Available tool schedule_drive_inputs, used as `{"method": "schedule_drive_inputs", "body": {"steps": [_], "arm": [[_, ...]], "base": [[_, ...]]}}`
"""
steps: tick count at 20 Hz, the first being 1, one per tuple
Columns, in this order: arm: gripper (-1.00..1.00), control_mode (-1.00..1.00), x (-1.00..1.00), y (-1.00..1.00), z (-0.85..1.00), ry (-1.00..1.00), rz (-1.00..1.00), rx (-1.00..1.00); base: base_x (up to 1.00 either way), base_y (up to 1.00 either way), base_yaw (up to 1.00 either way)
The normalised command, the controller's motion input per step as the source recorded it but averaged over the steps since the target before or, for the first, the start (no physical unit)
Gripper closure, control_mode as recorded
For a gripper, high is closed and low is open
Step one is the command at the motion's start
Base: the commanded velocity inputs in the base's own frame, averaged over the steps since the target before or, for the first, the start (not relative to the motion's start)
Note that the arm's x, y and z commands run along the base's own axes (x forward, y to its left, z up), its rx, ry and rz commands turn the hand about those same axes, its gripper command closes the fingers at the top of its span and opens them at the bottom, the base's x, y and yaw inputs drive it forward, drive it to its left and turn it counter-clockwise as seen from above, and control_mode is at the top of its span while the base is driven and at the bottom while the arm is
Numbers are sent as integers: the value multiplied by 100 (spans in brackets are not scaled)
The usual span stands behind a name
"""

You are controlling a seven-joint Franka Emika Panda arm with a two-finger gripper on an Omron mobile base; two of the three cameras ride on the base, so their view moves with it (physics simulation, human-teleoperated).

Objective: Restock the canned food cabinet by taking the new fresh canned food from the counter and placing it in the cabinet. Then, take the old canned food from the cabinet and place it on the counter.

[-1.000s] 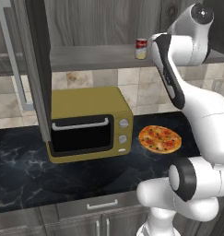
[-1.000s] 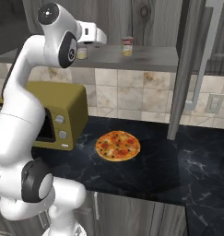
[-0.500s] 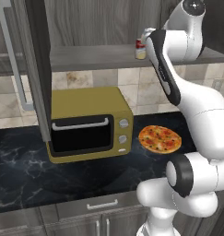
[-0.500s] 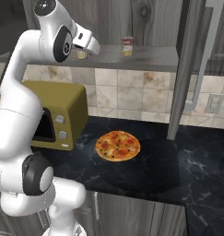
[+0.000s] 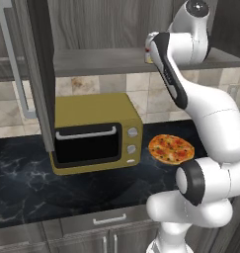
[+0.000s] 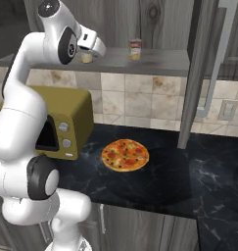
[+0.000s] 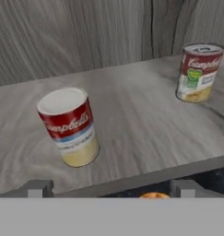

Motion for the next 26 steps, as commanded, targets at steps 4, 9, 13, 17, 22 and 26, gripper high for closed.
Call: {"method": "schedule_drive_inputs", "body": {"steps": [4, 9, 13, 17, 22, 26], "arm": [[-100, -100, 28, 7, -7, 1, 9, -8], [-100, -100, 31, 8, 0, 3, 7, -3], [-100, -100, 21, 8, -6, 4, 4, -1], [-100, -100, 15, 1, -8, 2, 2, 0], [-100, -100, 18, 0, -9, 2, 1, 0], [-100, -100, 21, 0, -10, 1, 0, 0]], "base": [[0, 0, 0], [0, 0, 0], [0, 0, 0], [0, 0, 0], [0, 0, 0], [0, 0, 0]]}}
